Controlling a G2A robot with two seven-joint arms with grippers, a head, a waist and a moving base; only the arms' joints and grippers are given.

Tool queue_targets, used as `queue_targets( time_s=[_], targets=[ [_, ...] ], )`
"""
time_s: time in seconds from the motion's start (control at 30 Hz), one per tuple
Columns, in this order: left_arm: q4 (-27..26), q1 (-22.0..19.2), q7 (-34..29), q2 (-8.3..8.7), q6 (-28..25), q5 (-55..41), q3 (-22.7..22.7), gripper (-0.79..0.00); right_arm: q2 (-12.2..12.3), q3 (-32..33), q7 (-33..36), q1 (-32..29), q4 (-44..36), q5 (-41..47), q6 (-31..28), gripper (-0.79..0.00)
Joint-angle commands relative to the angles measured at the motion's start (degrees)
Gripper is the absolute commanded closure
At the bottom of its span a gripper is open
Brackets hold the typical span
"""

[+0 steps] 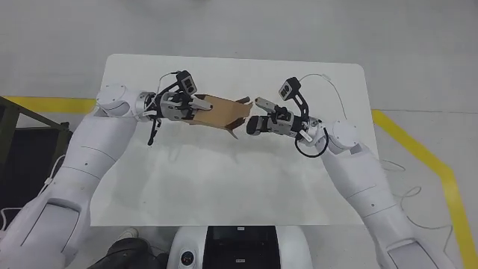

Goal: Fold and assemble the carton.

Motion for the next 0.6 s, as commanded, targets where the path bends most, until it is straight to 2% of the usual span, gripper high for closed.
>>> queue_targets(
  time_s=[0.0, 0.23, 0.57],
  targets=[
    [-0.39, -0.36, 0.0, 0.76, 0.55, -0.86, 0.35, 0.0, 0.3, 0.54, 1.0, -0.2, -0.55, -1.07, -0.01, -0.785],
    [-2.84, -1.15, 0.0, 3.53, 1.35, -3.09, 3.09, 0.0, 1.59, 2.85, 5.01, -1.33, -2.88, -4.99, 0.21, -0.785],
    [-6.67, -3.68, 0.0, 7.52, 2.2, -6.78, 11.06, 0.0, 3.11, 4.75, 9.69, -2.36, -5.17, -10.53, -1.88, -0.785]
  ],
)
